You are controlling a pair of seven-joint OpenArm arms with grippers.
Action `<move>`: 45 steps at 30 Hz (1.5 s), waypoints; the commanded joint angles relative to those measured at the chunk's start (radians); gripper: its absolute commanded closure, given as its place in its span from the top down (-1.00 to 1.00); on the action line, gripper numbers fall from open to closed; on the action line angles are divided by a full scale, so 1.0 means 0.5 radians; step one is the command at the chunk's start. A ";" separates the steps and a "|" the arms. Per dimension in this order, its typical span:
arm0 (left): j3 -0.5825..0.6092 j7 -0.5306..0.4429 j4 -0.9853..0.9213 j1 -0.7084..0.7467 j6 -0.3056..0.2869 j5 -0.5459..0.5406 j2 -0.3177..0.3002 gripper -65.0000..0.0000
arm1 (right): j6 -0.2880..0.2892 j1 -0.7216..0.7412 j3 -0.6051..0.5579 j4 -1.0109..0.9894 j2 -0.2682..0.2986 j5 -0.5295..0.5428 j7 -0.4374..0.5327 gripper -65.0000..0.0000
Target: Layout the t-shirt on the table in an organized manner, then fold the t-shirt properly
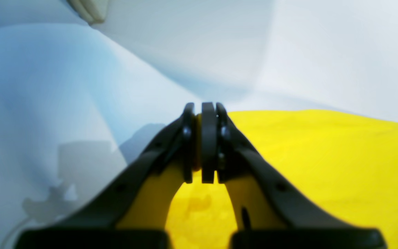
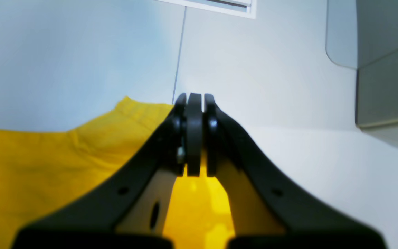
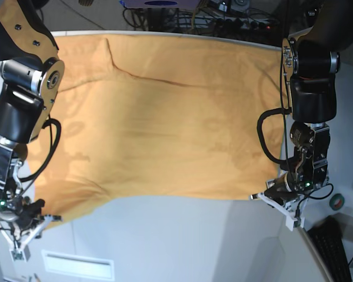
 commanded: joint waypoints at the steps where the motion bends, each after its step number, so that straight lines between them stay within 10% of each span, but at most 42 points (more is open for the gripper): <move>1: -0.003 -0.038 0.038 -0.063 -0.011 -0.011 -0.018 -1.00 | -0.007 0.081 -0.009 0.041 0.023 0.008 0.073 -1.00; 27: -0.012 -0.038 0.590 0.520 -0.017 -0.001 -0.070 -1.00 | -0.004 -0.827 0.065 0.845 0.001 0.014 -0.225 -1.00; 45: -0.022 0.293 1.250 1.165 -0.020 -0.014 -0.202 -1.00 | -0.001 -1.444 0.157 1.446 -0.257 0.014 -0.400 -1.00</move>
